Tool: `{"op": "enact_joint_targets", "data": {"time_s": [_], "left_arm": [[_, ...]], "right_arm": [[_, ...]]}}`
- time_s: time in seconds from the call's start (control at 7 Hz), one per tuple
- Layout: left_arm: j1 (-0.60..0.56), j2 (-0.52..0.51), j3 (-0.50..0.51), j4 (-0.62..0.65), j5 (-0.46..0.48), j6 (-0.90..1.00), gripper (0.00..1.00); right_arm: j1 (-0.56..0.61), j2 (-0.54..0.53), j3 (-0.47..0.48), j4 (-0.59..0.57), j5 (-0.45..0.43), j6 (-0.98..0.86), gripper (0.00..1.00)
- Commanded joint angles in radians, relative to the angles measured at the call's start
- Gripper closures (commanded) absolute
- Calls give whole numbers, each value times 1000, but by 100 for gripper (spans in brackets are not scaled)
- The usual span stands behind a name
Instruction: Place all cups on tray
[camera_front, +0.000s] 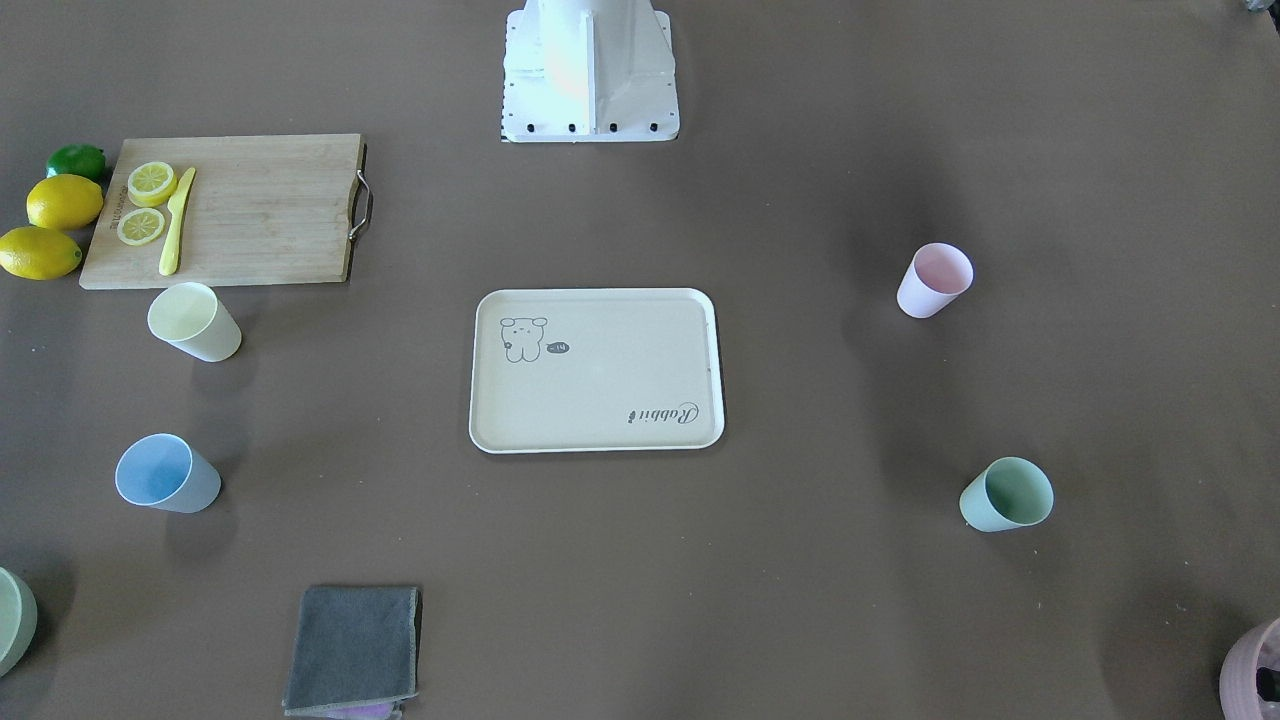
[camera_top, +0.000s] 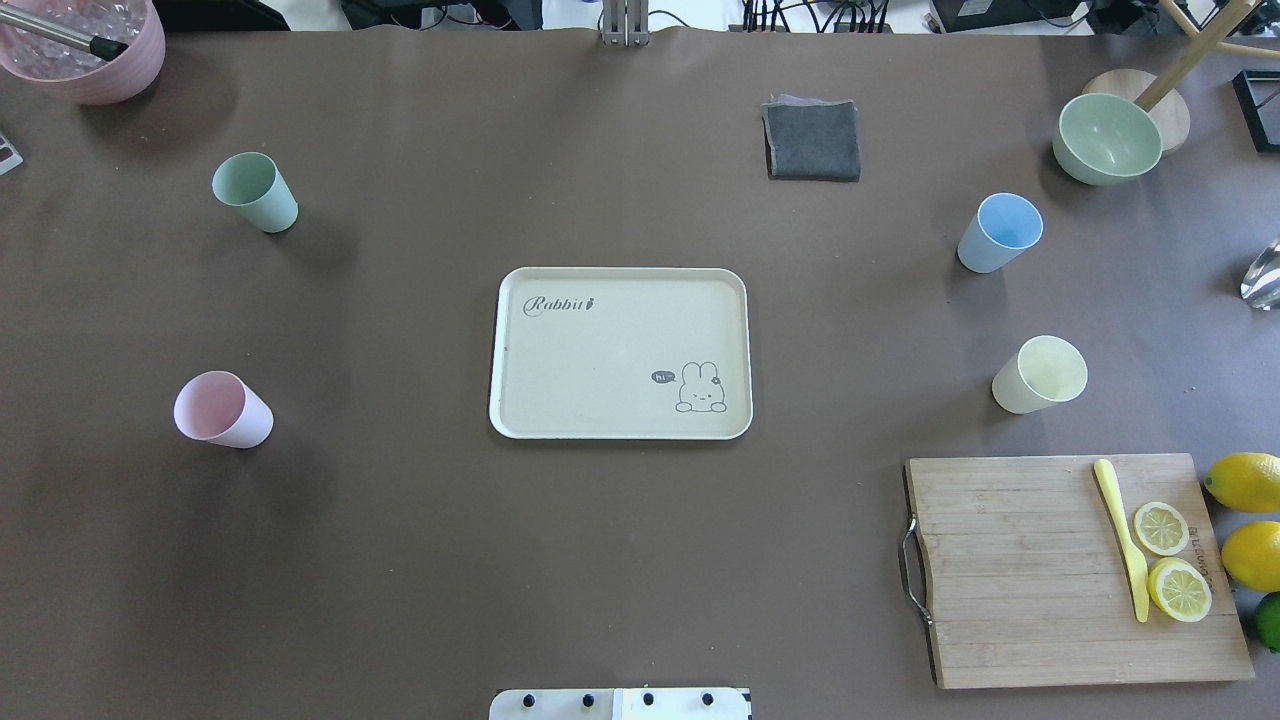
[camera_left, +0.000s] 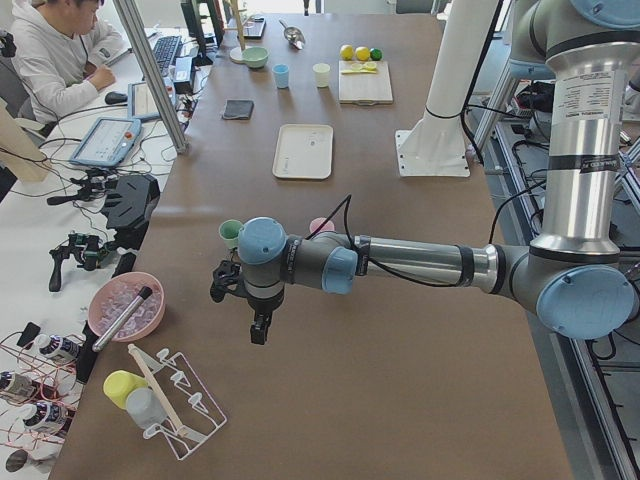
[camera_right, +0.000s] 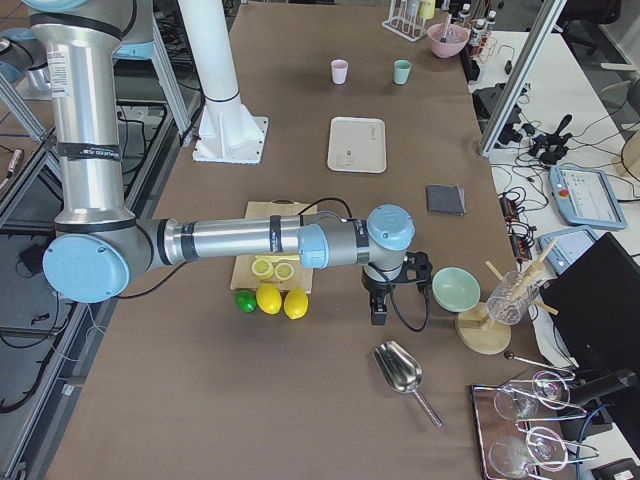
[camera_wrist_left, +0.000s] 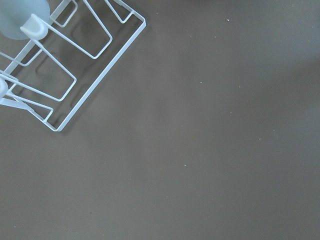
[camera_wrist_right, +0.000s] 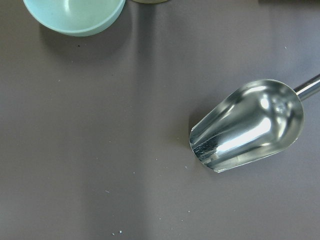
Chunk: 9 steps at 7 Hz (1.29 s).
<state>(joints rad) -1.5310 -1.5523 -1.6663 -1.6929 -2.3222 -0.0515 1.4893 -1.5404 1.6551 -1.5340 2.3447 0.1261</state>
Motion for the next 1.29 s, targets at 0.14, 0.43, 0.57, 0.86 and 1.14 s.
{"op": "enact_joint_targets", "data": {"time_s": [0.14,0.43,0.57,0.86,1.14], "left_arm": [[34,0,-39,-8,0,-65,2],[40,1,-47,-10,0,-70,3],[41,-3,-49,-24,-2,-71,3],[80,-17,-47,-27,0,-74,3],[91,-32,-49,-28,1,-134,3]], "right_arm": [[-55,-6,57,0,82,47,0],[-180,37,101,23,71,252,1],[-254,39,100,125,53,377,1],[-448,37,79,344,-103,663,4],[-488,28,84,348,-49,653,17]]}}
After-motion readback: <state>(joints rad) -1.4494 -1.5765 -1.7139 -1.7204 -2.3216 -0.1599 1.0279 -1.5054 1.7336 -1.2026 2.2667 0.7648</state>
